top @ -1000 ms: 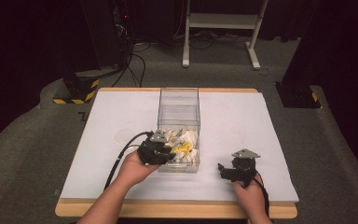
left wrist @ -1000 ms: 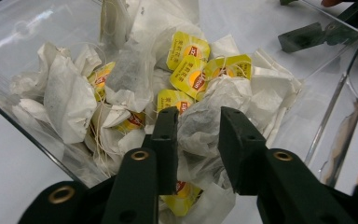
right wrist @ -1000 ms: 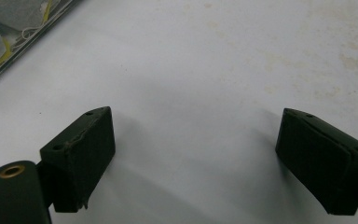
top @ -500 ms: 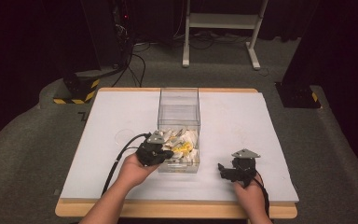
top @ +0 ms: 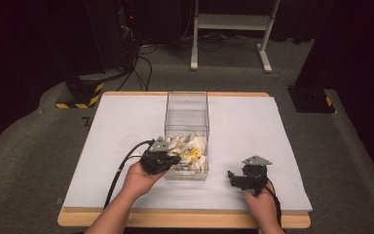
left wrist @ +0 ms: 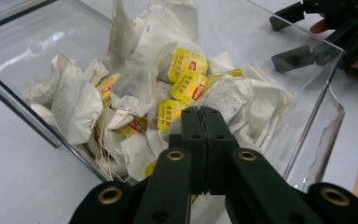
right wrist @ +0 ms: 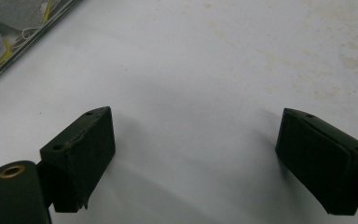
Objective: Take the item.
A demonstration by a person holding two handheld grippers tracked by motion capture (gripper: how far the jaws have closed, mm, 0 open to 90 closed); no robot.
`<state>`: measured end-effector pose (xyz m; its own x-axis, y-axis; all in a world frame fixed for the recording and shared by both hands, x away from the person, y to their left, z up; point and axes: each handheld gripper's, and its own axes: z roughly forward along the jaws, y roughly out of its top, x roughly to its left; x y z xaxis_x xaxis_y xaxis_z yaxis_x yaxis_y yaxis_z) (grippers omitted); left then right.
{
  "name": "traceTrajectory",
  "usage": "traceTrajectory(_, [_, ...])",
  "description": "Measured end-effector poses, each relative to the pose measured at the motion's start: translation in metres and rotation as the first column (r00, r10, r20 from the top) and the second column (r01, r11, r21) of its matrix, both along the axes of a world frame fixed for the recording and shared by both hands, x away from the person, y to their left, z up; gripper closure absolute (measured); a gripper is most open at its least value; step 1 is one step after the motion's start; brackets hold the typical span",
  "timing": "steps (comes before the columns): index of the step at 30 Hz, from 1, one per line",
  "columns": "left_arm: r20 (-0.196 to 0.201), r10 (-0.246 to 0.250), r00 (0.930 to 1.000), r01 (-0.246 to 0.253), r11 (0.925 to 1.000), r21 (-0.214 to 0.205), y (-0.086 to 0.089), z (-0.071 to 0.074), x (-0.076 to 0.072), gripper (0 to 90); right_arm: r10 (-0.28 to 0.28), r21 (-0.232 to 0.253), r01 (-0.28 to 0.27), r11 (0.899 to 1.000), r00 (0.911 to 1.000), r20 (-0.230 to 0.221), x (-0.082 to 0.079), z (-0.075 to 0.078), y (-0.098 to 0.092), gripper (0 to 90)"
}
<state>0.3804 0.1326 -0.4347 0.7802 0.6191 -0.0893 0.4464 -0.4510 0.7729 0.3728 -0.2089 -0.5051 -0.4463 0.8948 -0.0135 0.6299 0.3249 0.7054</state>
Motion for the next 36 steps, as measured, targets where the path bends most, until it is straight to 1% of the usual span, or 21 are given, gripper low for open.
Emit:
traceTrajectory(1, [0.01,0.001,0.9999,-0.001,1.0,-0.005,0.001,0.001,0.0,89.2,0.0,0.0,0.0,1.0,1.0,0.0,0.0,0.0,0.0,11.5])
traceTrajectory(3, [0.012,0.003,0.9999,-0.003,0.9999,-0.01,0.001,0.001,-0.001,89.2,0.0,0.0,0.0,1.0,1.0,0.0,0.0,0.0,0.0,11.5])
traceTrajectory(8, [0.031,0.014,0.9994,-0.013,0.9997,-0.021,0.003,0.003,-0.002,89.2,0.0,0.0,0.0,1.0,1.0,0.0,0.0,0.0,0.0,11.5])
traceTrajectory(9, [0.031,0.014,0.9994,-0.013,0.9997,-0.021,0.003,0.003,-0.002,89.2,0.0,0.0,0.0,1.0,1.0,0.0,0.0,0.0,0.0,11.5])
traceTrajectory(10, [0.042,0.016,0.999,-0.015,0.9997,-0.022,0.003,0.003,-0.003,89.2,0.0,0.0,0.0,1.0,1.0,0.0,0.0,0.0,0.0,11.5])
traceTrajectory(13, [0.052,0.018,0.9985,-0.017,0.9996,-0.021,0.004,0.003,-0.003,89.2,0.0,0.0,0.0,1.0,1.0,0.0,0.0,0.0,0.0,11.5])
traceTrajectory(23, [0.064,0.027,0.9976,-0.025,0.9991,-0.035,0.006,0.003,-0.005,89.3,0.0,0.0,0.0,1.0,1.0,0.0,0.0,0.0,0.0,11.5])
traceTrajectory(25, [0.072,0.035,0.9968,-0.032,0.9986,-0.042,0.008,0.004,-0.005,89.3,0.0,0.0,0.0,1.0,1.0,0.0,0.0,0.0,0.0,11.5])
traceTrajectory(36, [0.088,0.052,0.9947,-0.047,0.997,-0.062,0.013,0.004,-0.007,89.5,0.0,0.0,0.0,1.0,1.0,0.0,0.0,0.0,0.0,11.5])
